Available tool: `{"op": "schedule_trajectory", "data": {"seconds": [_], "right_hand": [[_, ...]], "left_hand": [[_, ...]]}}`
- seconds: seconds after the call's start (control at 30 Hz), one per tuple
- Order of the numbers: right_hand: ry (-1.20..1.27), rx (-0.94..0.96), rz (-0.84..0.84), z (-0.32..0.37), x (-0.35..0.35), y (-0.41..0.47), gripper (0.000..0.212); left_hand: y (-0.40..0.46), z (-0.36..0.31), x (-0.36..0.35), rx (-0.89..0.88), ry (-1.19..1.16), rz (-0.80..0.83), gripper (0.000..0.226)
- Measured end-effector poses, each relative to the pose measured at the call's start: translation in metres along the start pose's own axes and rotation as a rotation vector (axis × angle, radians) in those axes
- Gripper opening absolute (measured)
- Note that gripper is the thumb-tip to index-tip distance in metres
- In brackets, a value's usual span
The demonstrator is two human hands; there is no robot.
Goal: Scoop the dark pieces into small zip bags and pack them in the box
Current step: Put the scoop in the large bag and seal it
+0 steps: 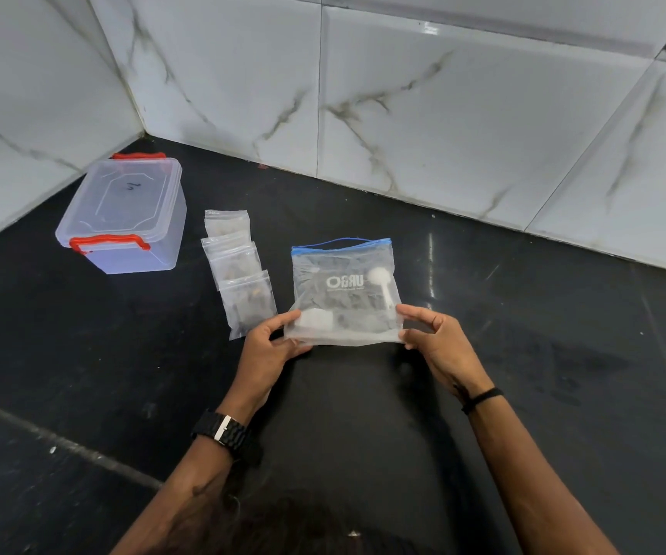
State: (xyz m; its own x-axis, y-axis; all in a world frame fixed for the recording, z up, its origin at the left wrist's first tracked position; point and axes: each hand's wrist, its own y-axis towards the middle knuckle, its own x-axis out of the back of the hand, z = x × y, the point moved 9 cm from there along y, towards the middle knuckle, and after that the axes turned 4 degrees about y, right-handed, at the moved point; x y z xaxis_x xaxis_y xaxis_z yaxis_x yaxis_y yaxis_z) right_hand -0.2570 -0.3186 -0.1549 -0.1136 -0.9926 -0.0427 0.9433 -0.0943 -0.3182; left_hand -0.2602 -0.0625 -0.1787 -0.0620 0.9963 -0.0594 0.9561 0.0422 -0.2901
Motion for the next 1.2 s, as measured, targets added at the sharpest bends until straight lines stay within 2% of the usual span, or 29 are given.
{"op": "schedule_trajectory", "data": {"seconds": [0.13,0.23,0.33,0.43,0.6,0.83,1.0,1.1,1.2], "right_hand": [[-0.114,0.057,0.011,0.007,-0.002,-0.002,0.052],[-0.117,0.100,0.084,0.008,-0.011,-0.006,0.055],[-0.150,0.099,0.110,0.006,-0.012,-0.005,0.033],[-0.085,0.056,0.089,-0.002,-0.006,-0.001,0.020],[-0.045,0.009,0.101,-0.004,0.002,0.002,0.027],[0.033,-0.034,0.139,-0.006,0.006,0.001,0.034],[0.037,-0.039,0.169,-0.010,0.004,0.000,0.035],[0.046,-0.030,0.181,-0.008,0.006,0.000,0.035],[0.043,-0.025,0.198,-0.006,0.010,-0.001,0.036]], "left_hand": [[-0.003,0.001,-0.001,0.003,-0.001,-0.024,0.047],[-0.003,0.002,-0.001,0.005,-0.010,-0.038,0.049],[-0.004,0.000,-0.003,0.011,-0.017,0.020,0.052],[-0.005,-0.004,-0.010,0.048,-0.135,0.127,0.039],[-0.001,-0.008,-0.008,0.076,-0.259,0.105,0.017],[-0.003,-0.005,-0.026,0.221,-0.122,0.377,0.057],[-0.001,-0.010,-0.028,0.212,-0.047,0.394,0.066],[0.000,-0.013,-0.029,0.213,-0.091,0.363,0.060],[0.002,-0.015,-0.028,0.191,-0.140,0.294,0.037]]}}
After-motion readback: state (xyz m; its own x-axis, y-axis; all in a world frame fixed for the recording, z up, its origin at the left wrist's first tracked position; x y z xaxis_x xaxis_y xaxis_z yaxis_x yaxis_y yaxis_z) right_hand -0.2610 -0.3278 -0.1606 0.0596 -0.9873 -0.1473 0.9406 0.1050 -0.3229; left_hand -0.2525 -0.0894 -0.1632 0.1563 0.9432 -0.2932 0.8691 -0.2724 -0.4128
